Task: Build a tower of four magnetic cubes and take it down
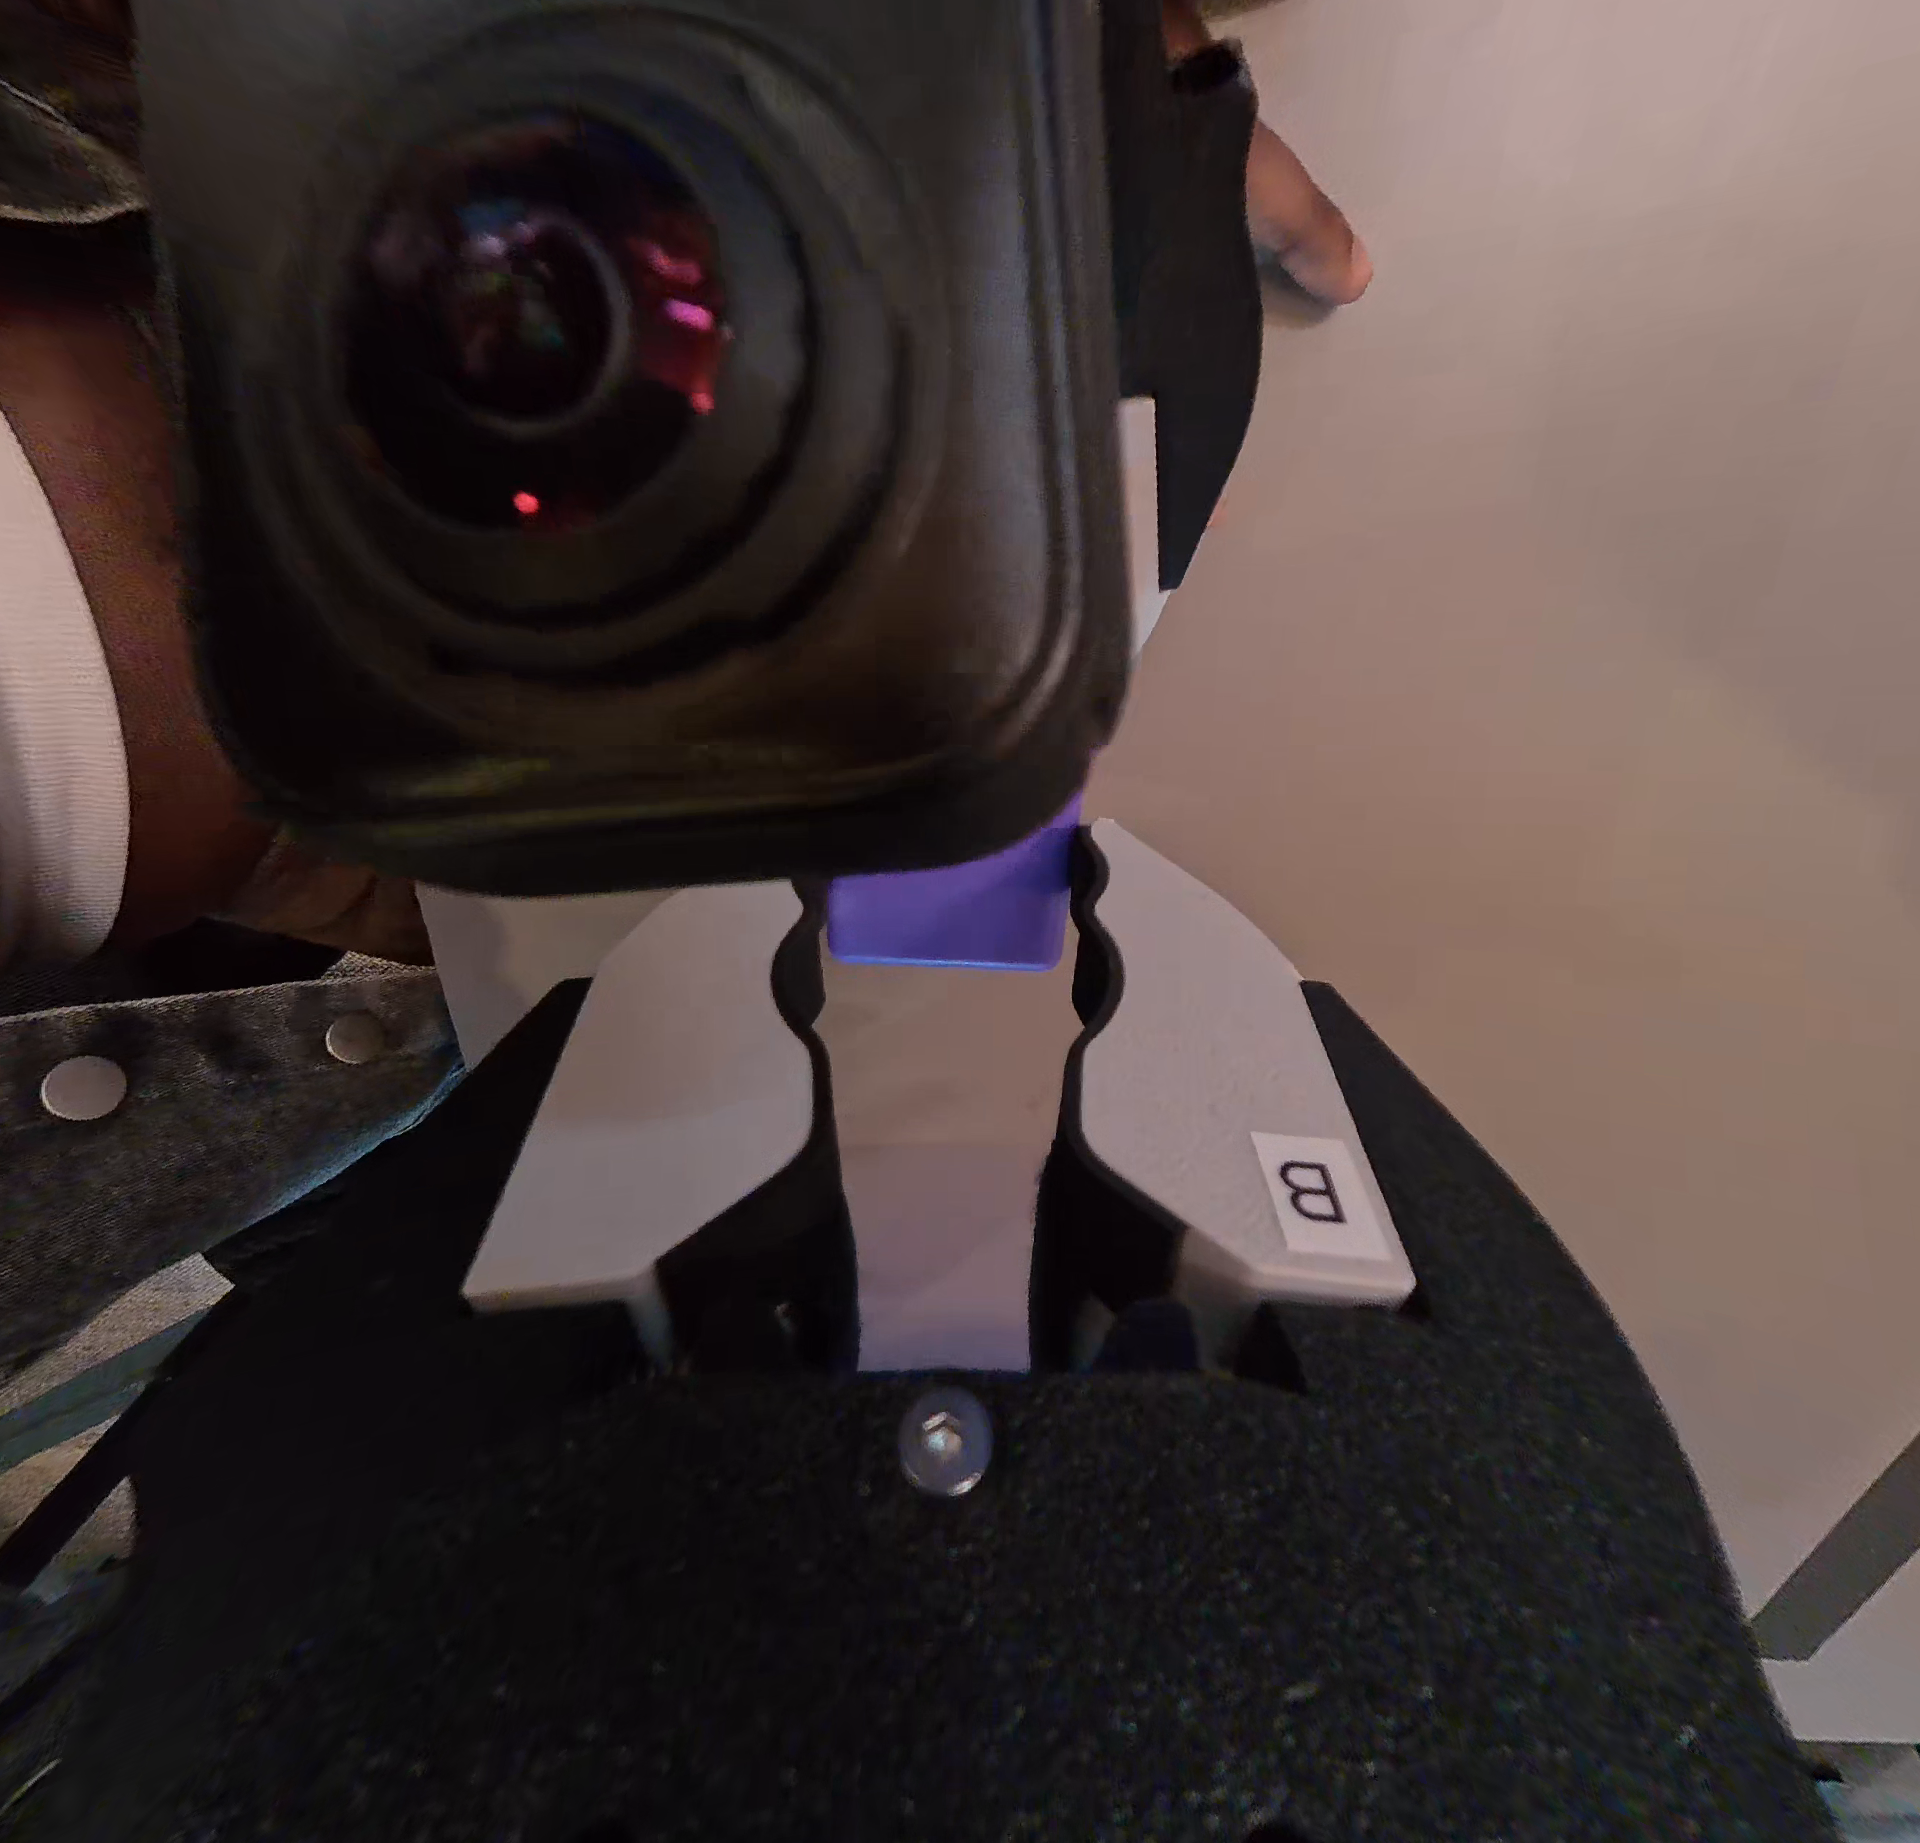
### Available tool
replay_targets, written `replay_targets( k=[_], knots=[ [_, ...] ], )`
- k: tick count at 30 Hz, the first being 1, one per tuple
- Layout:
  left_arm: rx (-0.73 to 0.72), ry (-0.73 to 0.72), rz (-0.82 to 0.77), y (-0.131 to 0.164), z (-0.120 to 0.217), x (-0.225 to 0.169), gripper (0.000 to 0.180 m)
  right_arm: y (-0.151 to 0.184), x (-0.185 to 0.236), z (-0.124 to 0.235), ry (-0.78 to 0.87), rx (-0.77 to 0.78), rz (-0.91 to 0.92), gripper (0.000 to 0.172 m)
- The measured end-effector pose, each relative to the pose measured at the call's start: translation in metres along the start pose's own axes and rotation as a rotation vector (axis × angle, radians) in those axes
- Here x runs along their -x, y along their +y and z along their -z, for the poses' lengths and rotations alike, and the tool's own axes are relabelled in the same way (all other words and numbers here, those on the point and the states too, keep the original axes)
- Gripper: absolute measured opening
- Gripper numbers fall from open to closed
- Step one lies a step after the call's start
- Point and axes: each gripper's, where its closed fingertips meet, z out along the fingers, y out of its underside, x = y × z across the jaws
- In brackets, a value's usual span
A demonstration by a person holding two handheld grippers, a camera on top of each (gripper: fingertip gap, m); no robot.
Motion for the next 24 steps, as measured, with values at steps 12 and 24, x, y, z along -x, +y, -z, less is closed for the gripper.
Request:
replay_targets(
  k=[12, 24],
  knots=[
    [0.006, 0.000, 0.014, 0.001, 0.000, -0.001, 0.050, -0.002, 0.008, -0.011, -0.074, -0.124, 0.015, 0.059],
    [-0.036, -0.075, 0.021, -0.004, 0.009, 0.008, 0.105, -0.004, -0.011, 0.040, 0.084, -1.101, -0.189, 0.147]
  ],
)
